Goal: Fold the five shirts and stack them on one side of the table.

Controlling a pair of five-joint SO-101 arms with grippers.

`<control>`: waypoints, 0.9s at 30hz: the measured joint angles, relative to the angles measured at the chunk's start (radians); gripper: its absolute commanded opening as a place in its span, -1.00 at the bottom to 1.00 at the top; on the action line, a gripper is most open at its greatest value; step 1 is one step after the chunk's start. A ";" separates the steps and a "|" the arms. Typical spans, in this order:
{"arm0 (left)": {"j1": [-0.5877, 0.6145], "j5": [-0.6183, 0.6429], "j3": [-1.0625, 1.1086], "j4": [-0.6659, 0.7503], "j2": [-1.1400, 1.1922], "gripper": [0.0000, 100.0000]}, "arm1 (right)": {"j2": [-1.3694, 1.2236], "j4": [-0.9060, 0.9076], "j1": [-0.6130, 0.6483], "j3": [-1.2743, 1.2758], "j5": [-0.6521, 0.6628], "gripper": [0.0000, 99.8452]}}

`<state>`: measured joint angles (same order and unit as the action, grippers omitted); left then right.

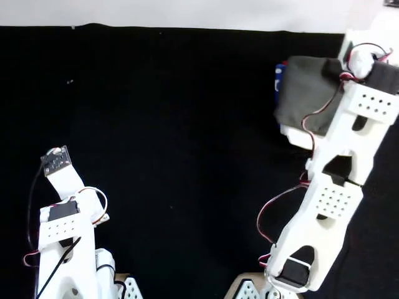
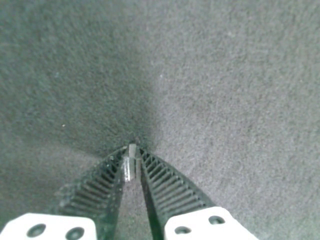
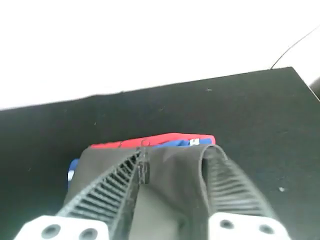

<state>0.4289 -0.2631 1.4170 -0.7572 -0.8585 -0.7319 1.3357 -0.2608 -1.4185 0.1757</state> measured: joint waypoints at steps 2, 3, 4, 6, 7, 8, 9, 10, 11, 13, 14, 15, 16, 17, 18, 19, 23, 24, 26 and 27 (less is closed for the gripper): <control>0.000 0.000 0.000 0.000 0.000 -0.98 | -0.029 -0.037 0.003 0.060 0.068 -0.97; 0.000 0.000 0.000 0.000 0.000 -0.98 | -0.051 -0.060 0.003 0.086 0.087 -0.97; 0.000 0.000 0.000 0.000 0.000 -0.98 | -0.075 -0.091 0.000 0.106 0.097 -0.97; 0.000 0.000 0.000 0.000 0.000 -0.98 | -0.123 -0.160 -0.021 0.117 0.107 -0.96; 0.000 0.000 0.000 0.000 0.000 -0.98 | -0.141 -0.199 -0.038 0.117 0.109 -0.96; 0.000 0.000 0.000 0.000 0.000 -0.98 | -0.161 -0.241 -0.058 0.118 0.109 -0.96; 0.000 0.000 0.000 0.000 0.000 -0.98 | -0.186 -0.278 -0.078 0.118 0.109 -0.96; 0.000 0.000 0.000 0.000 0.000 -0.98 | -0.212 -0.311 -0.100 0.120 0.109 -0.96; 0.000 0.000 0.000 0.000 0.000 -0.98 | -0.236 -0.339 -0.118 0.126 0.109 -0.96; 0.000 0.000 0.000 0.000 0.000 -0.98 | -0.287 -0.376 -0.147 0.127 0.109 -0.96; 0.000 0.000 0.000 0.000 0.000 -0.98 | -0.310 -0.384 -0.153 0.127 0.109 -0.96; 0.000 0.000 0.000 0.000 0.000 -0.98 | -0.333 -0.390 -0.157 0.127 0.109 -0.96; 0.000 0.000 0.000 0.000 0.000 -0.98 | -0.356 -0.396 -0.158 0.127 0.109 -0.96; 0.000 0.000 0.000 0.000 0.000 -0.98 | -0.373 -0.399 -0.158 0.127 0.109 -0.96; 0.000 0.000 0.000 0.000 0.000 -0.98 | -0.382 -0.400 -0.158 0.127 0.109 -0.96; 0.000 0.000 0.000 0.000 0.000 -0.98 | -0.384 -0.400 -0.158 0.124 0.109 -0.96; 0.000 0.000 0.000 0.000 0.000 -0.98 | -0.388 -0.400 -0.157 0.037 0.072 -0.95; 0.000 0.000 0.000 0.000 0.000 -0.98 | -0.388 -0.400 -0.157 -0.006 0.035 -0.95; 0.000 0.000 0.000 0.000 0.000 -0.98 | -0.387 -0.400 -0.160 -0.109 -0.046 -0.95; 0.000 0.000 0.000 0.000 0.000 -0.98 | -0.387 -0.393 -0.161 -0.160 -0.083 -0.95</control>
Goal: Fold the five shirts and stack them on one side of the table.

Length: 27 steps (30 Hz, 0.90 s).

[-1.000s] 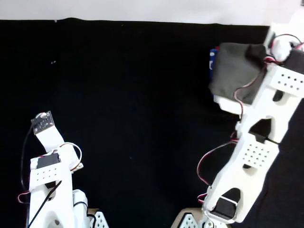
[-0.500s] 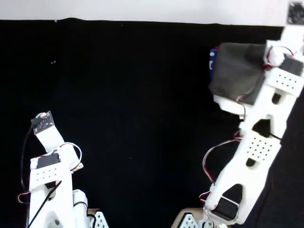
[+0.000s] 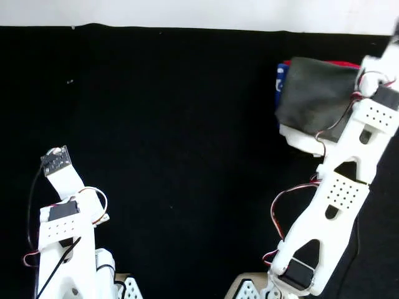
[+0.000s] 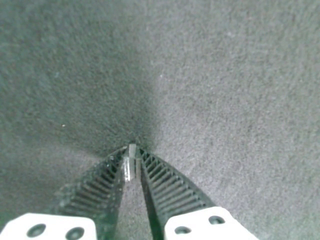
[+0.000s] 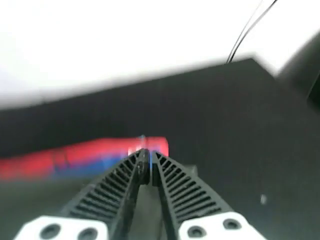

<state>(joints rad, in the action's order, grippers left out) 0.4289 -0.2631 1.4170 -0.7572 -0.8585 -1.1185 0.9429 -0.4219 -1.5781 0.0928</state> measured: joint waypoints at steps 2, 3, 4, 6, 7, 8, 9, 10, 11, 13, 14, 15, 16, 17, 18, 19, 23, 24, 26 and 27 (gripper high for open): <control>0.000 0.000 0.000 0.000 0.000 -0.98 | 0.005 0.044 -0.003 -0.052 -0.051 -0.95; 0.000 0.000 0.000 0.000 0.000 -0.98 | 0.005 0.074 -0.005 -0.061 -0.061 -0.95; 0.000 0.000 0.000 0.000 0.000 -0.98 | 0.006 0.109 -0.005 -0.064 -0.066 -0.95; 0.000 0.000 0.000 0.000 0.000 -0.98 | 0.029 0.203 -0.005 -0.064 -0.072 -0.95; 0.000 0.000 0.000 0.000 0.000 -0.98 | 0.054 0.258 -0.005 -0.064 -0.072 -0.94; 0.000 0.000 0.000 0.000 0.000 -0.98 | 0.089 0.321 -0.005 -0.064 -0.072 -0.93; 0.000 0.000 0.000 0.000 0.000 -0.98 | 0.130 0.387 -0.005 -0.064 -0.064 -0.91; 0.000 0.000 0.000 0.000 0.000 -0.98 | 0.172 0.462 -0.002 -0.066 -0.055 -0.89; 0.000 0.000 0.000 0.000 0.000 -0.98 | 0.213 0.539 0.003 -0.066 -0.048 -0.88; 0.000 0.000 0.000 0.000 0.000 -0.98 | 0.296 0.686 0.026 -0.066 -0.041 -0.88; 0.000 0.000 0.000 0.000 0.000 -0.98 | 0.334 0.744 0.040 -0.066 -0.041 -0.88; 0.000 0.000 0.000 0.000 0.000 -0.98 | 0.371 0.773 0.052 -0.066 -0.041 -0.88; 0.000 0.000 0.000 0.000 0.000 -0.98 | 0.407 0.790 0.063 -0.066 -0.041 -0.88; 0.000 0.000 0.000 0.000 0.000 -0.98 | 0.440 0.801 0.068 -0.066 -0.041 -0.88; 0.000 0.000 0.000 0.000 0.000 -0.98 | 0.474 0.807 0.072 -0.066 -0.041 -0.88; 0.000 0.000 0.000 0.000 0.000 -0.98 | 0.508 0.809 0.075 -0.066 -0.041 -0.88; 0.000 0.000 0.000 0.000 0.000 -0.98 | 0.697 0.813 0.109 -0.066 -0.041 -0.88; 0.000 0.000 0.000 0.000 0.000 -0.98 | 0.755 0.813 0.120 -0.068 -0.041 -0.88; 0.000 0.000 0.000 0.000 0.000 -0.98 | 0.867 0.813 0.147 -0.071 -0.038 -0.88; 0.000 0.000 0.000 0.000 0.000 -0.98 | 0.924 0.813 0.161 -0.061 -0.038 -0.88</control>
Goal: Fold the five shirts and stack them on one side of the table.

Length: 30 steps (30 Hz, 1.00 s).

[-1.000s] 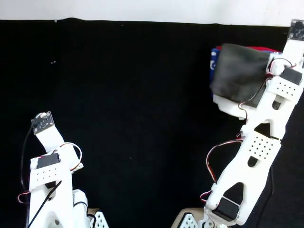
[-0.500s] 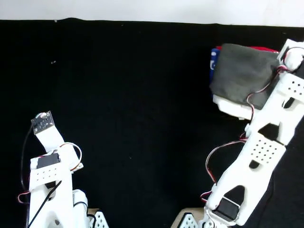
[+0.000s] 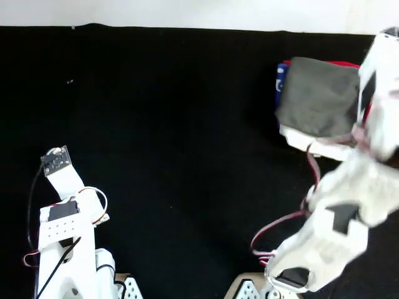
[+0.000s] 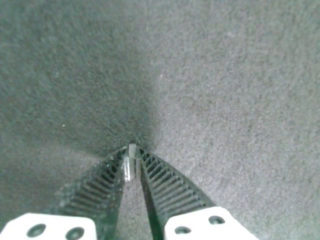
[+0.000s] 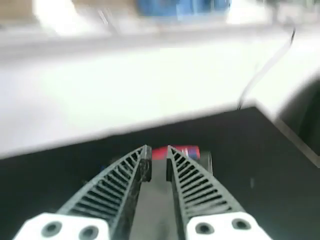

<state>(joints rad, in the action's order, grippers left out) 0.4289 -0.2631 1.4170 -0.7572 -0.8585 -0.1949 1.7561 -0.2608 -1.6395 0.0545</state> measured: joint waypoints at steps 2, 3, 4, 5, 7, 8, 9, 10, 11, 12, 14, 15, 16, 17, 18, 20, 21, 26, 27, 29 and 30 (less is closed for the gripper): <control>0.000 0.000 0.000 0.000 0.000 -0.98 | 0.127 0.000 0.017 0.075 0.000 -0.88; 0.000 0.000 0.000 0.000 0.000 -0.98 | 0.196 0.000 0.020 0.137 0.000 -0.88; 0.000 0.000 0.000 0.000 0.000 -0.98 | 0.264 0.000 0.021 0.210 0.000 -0.88; 0.000 0.000 0.000 0.000 0.000 -0.98 | 0.336 0.000 0.021 0.298 0.000 -0.88; 0.000 0.000 0.003 0.000 0.000 -0.98 | 0.485 0.000 0.023 0.491 0.000 -0.88; 0.000 0.000 0.003 0.000 0.000 -0.98 | 0.565 0.000 0.023 0.592 0.000 -0.88; 0.000 0.000 0.003 0.000 0.000 -0.98 | 0.647 0.000 0.023 0.697 0.000 -0.88; 0.000 0.000 0.003 0.000 0.000 -0.98 | 0.730 0.000 0.023 0.804 0.000 -0.88; 0.000 0.000 0.003 0.000 0.000 -0.98 | 0.818 0.000 0.023 0.918 0.000 -0.88; 0.000 0.000 0.003 0.000 0.000 -0.98 | 0.902 0.000 0.025 1.025 0.000 -0.88; 0.000 0.000 0.003 0.000 0.000 -0.98 | 1.073 0.000 0.026 1.246 0.000 -0.88; 0.000 0.000 0.003 0.000 0.000 -0.98 | 1.160 0.000 0.026 1.353 0.000 -0.88; 0.000 0.000 0.003 0.000 -0.002 -0.98 | 1.244 0.000 0.028 1.458 0.000 -0.88; -0.009 0.000 0.003 0.000 -0.002 -0.98 | 1.333 0.000 0.028 1.573 0.000 -0.88; -0.015 0.000 0.003 0.000 -0.002 -0.98 | 1.419 -0.002 0.028 1.680 0.000 -0.88; -0.017 0.000 0.003 0.000 -0.002 -0.98 | 1.587 -0.025 0.028 1.881 0.000 -0.88; -0.012 0.000 0.003 -0.002 -0.002 -0.98 | 1.672 -0.044 0.028 1.978 0.000 -0.88; 0.103 0.000 -0.106 -0.169 -0.061 -0.98 | 1.993 -0.101 0.029 2.391 0.000 -0.88; 0.118 0.000 -0.143 -0.229 -0.092 -0.98 | 1.995 -0.104 0.028 2.444 0.000 -0.88; 0.129 0.000 -0.207 -0.358 -0.169 -0.98 | 1.978 -0.114 0.028 2.487 0.000 -0.88; 0.132 -0.002 -0.229 -0.420 -0.213 -0.98 | 1.978 -0.121 0.028 2.501 0.000 -0.88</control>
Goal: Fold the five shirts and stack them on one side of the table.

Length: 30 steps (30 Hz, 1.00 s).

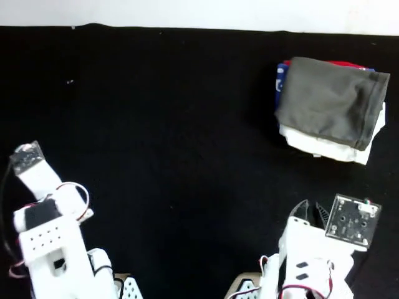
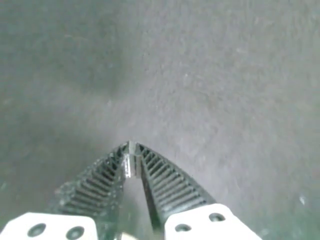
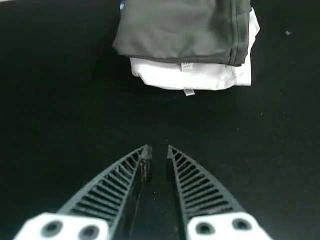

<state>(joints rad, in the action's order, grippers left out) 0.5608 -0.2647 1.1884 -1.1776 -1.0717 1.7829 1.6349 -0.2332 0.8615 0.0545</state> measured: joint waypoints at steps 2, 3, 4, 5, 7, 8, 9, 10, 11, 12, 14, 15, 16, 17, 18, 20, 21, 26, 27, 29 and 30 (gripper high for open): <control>0.003 0.000 -0.020 -0.117 -0.097 -0.98 | 0.002 -0.014 0.000 0.023 0.000 -0.88; 0.003 0.002 -0.021 -0.163 -0.150 -0.98 | 0.005 -0.021 0.000 0.041 0.000 -0.88; 0.003 0.000 -0.021 -0.204 -0.207 -0.98 | 0.014 -0.034 0.000 0.066 0.000 -0.88; 0.003 0.000 -0.023 -0.236 -0.262 -0.98 | 0.023 -0.051 0.000 0.094 0.000 -0.88; 0.003 0.000 -0.023 -0.278 -0.381 -0.98 | 0.037 -0.089 0.000 0.163 0.000 -0.88; 0.003 0.000 -0.017 -0.285 -0.439 -0.98 | 0.043 -0.109 0.000 0.203 0.000 -0.88; 0.003 0.000 0.000 -0.290 -0.508 -0.98 | 0.044 -0.133 0.000 0.242 0.000 -0.88; 0.003 0.000 0.020 -0.293 -0.563 -0.98 | 0.044 -0.153 0.000 0.285 0.000 -0.88; 0.003 0.000 0.043 -0.293 -0.624 -0.98 | 0.044 -0.172 0.000 0.328 0.000 -0.88; 0.003 0.000 0.066 -0.295 -0.681 -0.98 | 0.044 -0.186 0.000 0.368 0.000 -0.88; 0.003 0.000 0.104 -0.295 -0.720 -0.98 | 0.044 -0.212 0.000 0.454 0.000 -0.88; 0.003 0.002 0.123 -0.295 -0.721 -0.98 | 0.044 -0.222 0.000 0.500 0.000 -0.88; 0.003 0.002 0.143 -0.295 -0.723 -0.98 | 0.044 -0.233 0.000 0.542 0.000 -0.88; -0.002 0.002 0.164 -0.298 -0.721 -0.98 | 0.044 -0.245 0.000 0.583 0.000 -0.88; -0.014 0.002 0.190 -0.296 -0.720 -0.98 | 0.044 -0.255 0.000 0.628 0.000 -0.88; -0.044 0.002 0.239 -0.301 -0.720 -0.98 | 0.048 -0.276 0.000 0.700 0.002 -0.88; -0.055 0.002 0.252 -0.301 -0.713 -0.98 | 0.046 -0.284 0.000 0.727 0.002 -0.88; -0.130 0.002 0.264 -0.299 -0.718 -0.98 | 0.044 -0.319 0.000 0.773 0.002 -0.87; -0.155 0.002 0.272 -0.295 -0.720 -0.98 | 0.044 -0.327 0.000 0.786 0.002 -0.87; -0.221 0.002 0.296 -0.269 -0.720 -0.98 | 0.046 -0.347 0.000 0.807 0.002 -0.87; -0.255 0.002 0.316 -0.245 -0.720 -0.98 | 0.044 -0.365 0.000 0.809 0.002 -0.87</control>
<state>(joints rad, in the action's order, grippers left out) 0.3061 -0.2631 1.5044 -1.4231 -1.7914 1.8274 1.2697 -0.2332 1.6701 0.0560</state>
